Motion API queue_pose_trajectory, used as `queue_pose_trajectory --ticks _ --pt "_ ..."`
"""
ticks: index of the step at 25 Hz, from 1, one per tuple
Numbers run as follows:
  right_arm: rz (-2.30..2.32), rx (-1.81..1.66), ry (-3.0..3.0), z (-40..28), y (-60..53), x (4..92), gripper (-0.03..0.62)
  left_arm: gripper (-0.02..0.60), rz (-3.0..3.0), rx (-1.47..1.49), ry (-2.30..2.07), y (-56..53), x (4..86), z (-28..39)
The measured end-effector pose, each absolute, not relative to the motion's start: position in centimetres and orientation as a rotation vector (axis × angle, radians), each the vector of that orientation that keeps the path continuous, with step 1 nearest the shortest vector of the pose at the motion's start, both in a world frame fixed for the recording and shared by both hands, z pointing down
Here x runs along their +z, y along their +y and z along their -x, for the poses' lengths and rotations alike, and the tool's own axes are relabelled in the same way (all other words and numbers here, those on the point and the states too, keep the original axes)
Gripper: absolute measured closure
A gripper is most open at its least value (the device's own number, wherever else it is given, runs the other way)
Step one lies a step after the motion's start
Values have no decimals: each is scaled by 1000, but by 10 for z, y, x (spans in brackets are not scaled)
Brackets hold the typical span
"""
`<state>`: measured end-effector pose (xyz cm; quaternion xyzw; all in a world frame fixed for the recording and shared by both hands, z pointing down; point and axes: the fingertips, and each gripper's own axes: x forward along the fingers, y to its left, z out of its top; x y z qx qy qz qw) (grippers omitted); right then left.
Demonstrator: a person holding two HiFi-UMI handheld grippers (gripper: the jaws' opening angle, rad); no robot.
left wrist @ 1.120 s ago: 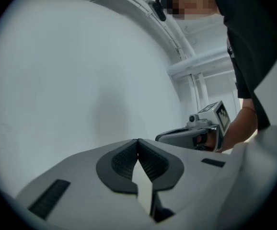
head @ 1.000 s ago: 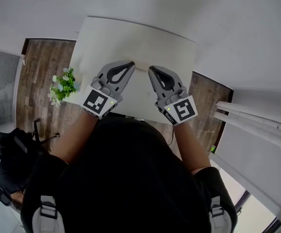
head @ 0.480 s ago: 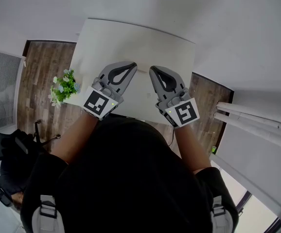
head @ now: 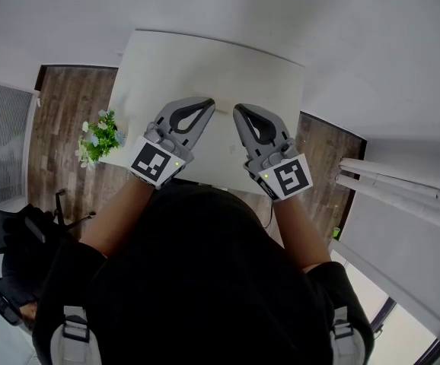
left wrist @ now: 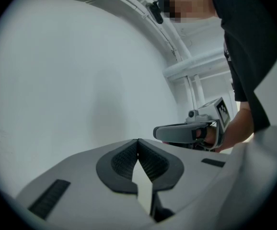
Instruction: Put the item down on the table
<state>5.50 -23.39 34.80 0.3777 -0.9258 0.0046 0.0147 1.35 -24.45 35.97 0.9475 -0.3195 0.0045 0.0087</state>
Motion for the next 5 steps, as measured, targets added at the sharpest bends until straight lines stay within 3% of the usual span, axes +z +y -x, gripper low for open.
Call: queue_pose_trajectory --ticks 5 --pt "-1170 19 -2891 -54 -234 345 592 588 -2965 15 -1000 -244 358 -14"
